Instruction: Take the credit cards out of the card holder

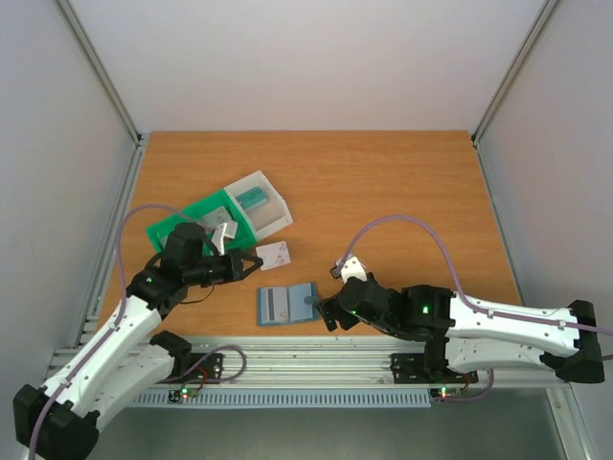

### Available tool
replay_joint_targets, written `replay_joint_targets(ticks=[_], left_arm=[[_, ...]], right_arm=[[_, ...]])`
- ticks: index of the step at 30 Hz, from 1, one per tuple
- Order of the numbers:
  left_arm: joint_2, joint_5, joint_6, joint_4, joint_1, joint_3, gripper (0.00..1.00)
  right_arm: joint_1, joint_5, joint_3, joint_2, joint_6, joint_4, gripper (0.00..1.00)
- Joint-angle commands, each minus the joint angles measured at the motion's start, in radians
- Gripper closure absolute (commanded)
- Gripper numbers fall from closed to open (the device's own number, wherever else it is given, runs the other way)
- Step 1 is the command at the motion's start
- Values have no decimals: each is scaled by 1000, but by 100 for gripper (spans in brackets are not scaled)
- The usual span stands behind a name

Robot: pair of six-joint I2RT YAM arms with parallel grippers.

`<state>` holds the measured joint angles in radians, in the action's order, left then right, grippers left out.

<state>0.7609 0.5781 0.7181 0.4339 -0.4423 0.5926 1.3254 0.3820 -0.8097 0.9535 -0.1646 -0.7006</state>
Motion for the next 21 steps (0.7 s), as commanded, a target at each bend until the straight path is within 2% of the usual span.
replay_joint_targets(ticks=[1,6,10,17,21], left_arm=[[54,-16,-74,59,49,62,100],[119,6,-79,88,160,99,100],[198,-9,-142,160,230,179,100],[318,-107,-201,265,328,310,100],[387,-107,-191,267,390,353,100]], right_arm=[[8,-27,-17,-27,-45,-45,2],[8,-22,-17,-53,-32,-68,2],[8,-23,-23,-73,-22,-78,2],[8,-6,-32,-94,-21,-105,2],[8,-1,-38,-100,-22,-112,2]])
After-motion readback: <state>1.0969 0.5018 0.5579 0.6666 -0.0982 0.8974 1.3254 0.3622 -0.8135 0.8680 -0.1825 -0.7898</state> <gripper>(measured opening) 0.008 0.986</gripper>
